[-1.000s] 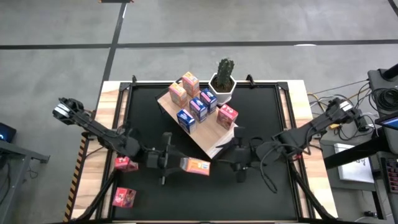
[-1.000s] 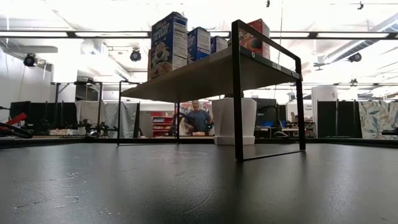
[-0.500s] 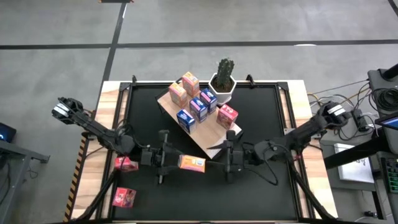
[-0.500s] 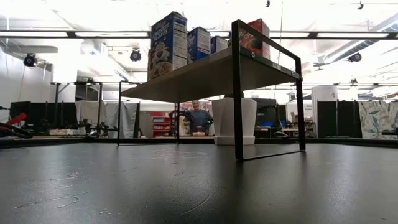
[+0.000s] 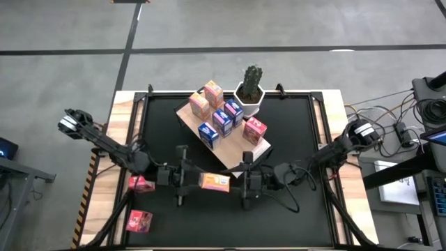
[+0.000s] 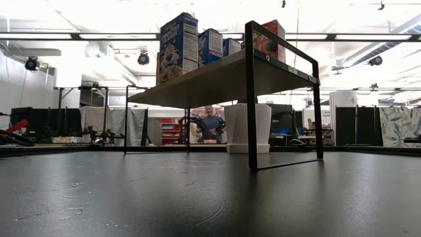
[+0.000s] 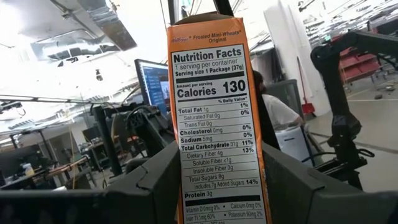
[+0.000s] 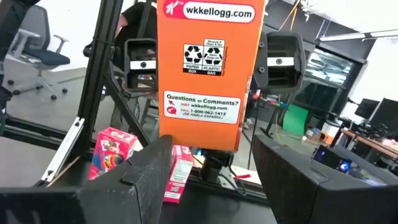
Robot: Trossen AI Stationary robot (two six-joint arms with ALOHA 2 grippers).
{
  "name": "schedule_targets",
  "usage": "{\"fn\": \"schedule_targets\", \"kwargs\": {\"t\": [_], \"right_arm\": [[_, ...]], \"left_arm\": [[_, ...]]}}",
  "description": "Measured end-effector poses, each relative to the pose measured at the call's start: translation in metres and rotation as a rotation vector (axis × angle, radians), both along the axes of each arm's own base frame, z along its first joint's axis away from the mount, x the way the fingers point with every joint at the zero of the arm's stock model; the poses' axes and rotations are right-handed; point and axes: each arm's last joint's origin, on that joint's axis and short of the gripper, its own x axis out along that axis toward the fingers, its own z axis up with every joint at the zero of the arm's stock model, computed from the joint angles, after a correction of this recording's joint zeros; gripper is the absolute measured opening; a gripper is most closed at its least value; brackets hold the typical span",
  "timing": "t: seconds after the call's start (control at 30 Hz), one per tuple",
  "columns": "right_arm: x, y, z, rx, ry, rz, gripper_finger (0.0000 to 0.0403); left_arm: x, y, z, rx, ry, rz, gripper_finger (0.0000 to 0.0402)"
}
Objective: Stack cereal on shelf
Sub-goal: Put the orange cereal box on the shelf aligned with the other orange cereal boxes
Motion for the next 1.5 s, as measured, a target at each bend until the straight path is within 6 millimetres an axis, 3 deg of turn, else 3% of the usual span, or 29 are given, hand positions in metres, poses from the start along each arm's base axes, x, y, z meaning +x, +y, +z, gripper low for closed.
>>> {"fn": "schedule_targets", "kwargs": {"t": [0.23,0.53,0.77,0.97,1.1,1.5], "right_arm": [[-0.007,-0.004,0.01,-0.016,0.036,-0.018,0.0217],[-0.03,-0.012,0.029,0.017,0.134,-0.02,0.0215],[-0.032,-0.011,0.027,0.018,0.166,-0.01,0.0215],[-0.031,-0.01,0.025,0.015,0.17,-0.01,0.0215],[-0.031,-0.01,0.025,0.015,0.169,-0.01,0.0215],[-0.031,-0.01,0.025,0.013,0.174,-0.01,0.0215]], "left_arm": [[-0.015,0.008,0.008,0.08,0.078,0.005,0.0172],[-0.048,0.038,0.022,0.165,0.17,0.164,0.0172],[-0.08,0.063,0.017,0.153,0.126,0.22,0.0172],[-0.104,0.094,-0.004,0.095,0.07,0.445,0.0172],[-0.11,0.115,-0.023,0.036,0.05,0.576,0.0172],[-0.112,0.155,-0.066,-0.083,0.092,0.511,0.0172]]}}
